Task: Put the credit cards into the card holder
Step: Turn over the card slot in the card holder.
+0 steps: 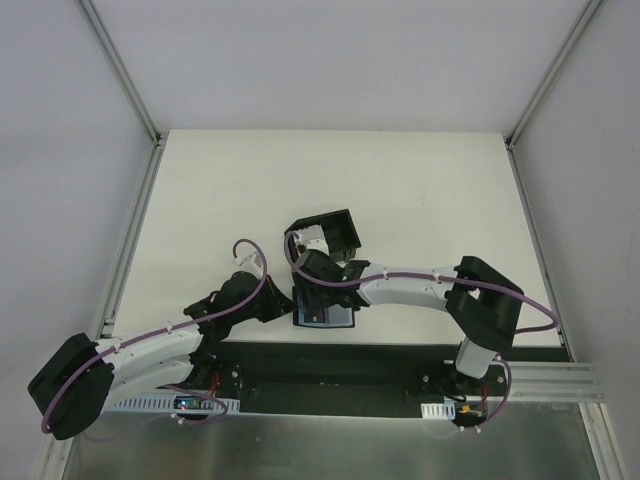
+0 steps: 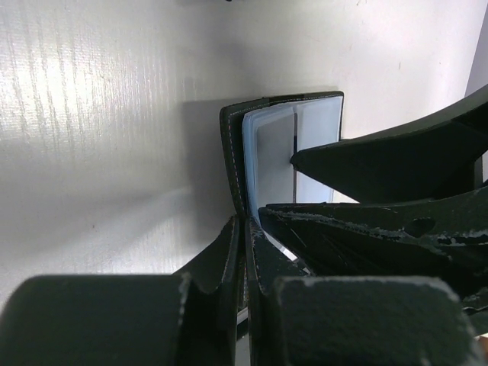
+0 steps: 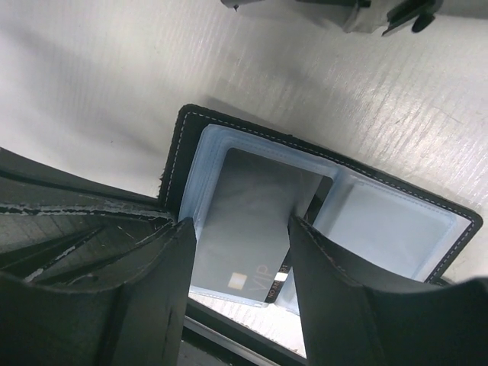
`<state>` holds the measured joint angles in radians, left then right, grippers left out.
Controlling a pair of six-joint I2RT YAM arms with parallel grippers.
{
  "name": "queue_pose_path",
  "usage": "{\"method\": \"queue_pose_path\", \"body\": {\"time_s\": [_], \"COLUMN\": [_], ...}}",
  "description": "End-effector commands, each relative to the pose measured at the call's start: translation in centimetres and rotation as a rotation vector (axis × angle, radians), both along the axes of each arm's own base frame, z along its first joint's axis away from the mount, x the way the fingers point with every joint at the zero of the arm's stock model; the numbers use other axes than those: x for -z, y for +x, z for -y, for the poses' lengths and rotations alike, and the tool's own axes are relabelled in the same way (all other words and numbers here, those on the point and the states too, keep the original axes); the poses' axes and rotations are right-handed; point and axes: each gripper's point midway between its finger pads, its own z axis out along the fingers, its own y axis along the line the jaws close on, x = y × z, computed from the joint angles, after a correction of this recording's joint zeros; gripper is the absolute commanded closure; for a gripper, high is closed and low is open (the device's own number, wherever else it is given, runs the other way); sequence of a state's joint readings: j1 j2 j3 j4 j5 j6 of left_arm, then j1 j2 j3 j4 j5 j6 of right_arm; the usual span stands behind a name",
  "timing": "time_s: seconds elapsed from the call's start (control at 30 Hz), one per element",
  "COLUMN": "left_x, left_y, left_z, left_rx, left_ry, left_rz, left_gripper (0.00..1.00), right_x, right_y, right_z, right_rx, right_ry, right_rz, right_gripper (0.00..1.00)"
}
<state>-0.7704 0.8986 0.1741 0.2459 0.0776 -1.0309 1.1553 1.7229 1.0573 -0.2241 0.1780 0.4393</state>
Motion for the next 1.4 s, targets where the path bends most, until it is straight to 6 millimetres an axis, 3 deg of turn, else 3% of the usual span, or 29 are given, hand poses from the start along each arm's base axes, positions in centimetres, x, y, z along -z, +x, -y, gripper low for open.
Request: {"method": "queue_pose_path", "body": {"time_s": [0.0, 0.23, 0.53, 1.13, 1.37], "left_x": [-2.4, -2.8, -2.8, -2.5, -2.1], "left_y": [0.7, 0.7, 0.7, 0.6, 0.6], "left_z": [1.3, 1.4, 1.2, 1.0, 0.8], "left_rx": [0.034, 0.035, 0.026, 0.020, 0.005], "left_ry": [-0.054, -0.065, -0.073, -0.067, -0.060], "left_rz": [0.051, 0.059, 0.063, 0.056, 0.048], "left_gripper": [1.00, 1.00, 1.00, 1.00, 1.00], "right_x": [-1.2, -0.7, -0.1, -1.4, -2.9], "right_y": [0.4, 0.0, 0.0, 0.8, 0.5], "right_z": [-0.8, -0.2, 0.8, 4.4, 5.2], "right_rx": [-0.008, -0.017, -0.015, 0.030, 0.048], "right_ry": [-0.045, -0.197, -0.278, -0.392, -0.357], "right_rz": [0.037, 0.066, 0.068, 0.135, 0.150], "right_gripper": [0.44, 0.42, 0.50, 0.60, 0.61]}}
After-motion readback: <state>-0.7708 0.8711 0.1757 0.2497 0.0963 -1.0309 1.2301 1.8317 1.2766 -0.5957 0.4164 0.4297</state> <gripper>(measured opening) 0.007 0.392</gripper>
